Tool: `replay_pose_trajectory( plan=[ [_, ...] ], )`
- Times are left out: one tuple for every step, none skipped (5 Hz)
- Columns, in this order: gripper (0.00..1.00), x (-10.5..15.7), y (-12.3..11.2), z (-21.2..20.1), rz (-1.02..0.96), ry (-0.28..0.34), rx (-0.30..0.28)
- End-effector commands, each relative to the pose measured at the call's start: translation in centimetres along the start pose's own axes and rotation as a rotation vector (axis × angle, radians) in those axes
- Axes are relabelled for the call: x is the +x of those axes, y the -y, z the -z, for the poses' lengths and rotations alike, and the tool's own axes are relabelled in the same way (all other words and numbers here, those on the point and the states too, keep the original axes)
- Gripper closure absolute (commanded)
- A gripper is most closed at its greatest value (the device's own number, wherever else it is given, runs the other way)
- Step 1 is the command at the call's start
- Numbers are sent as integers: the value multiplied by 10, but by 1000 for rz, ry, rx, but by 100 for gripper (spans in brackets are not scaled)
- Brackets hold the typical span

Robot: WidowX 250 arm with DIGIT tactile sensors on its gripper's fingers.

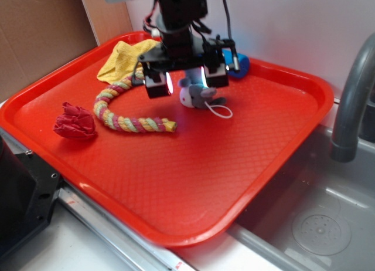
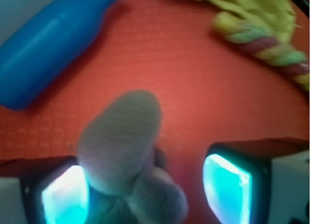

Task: Grab the gray animal.

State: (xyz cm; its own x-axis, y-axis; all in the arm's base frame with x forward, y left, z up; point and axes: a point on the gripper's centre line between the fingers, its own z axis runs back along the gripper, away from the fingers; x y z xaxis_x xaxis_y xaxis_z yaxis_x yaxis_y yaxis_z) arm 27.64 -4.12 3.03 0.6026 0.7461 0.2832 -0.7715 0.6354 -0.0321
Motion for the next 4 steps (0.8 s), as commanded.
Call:
replay_pose_trajectory(
  plan=[
    [100, 0, -3, 9, 7, 2, -19],
    [100, -2, -7, 1, 2, -3, -28],
    [100, 6, -13, -32, 107, -115, -69],
    [100, 16, -16, -75, 297, -275, -111]
  ],
)
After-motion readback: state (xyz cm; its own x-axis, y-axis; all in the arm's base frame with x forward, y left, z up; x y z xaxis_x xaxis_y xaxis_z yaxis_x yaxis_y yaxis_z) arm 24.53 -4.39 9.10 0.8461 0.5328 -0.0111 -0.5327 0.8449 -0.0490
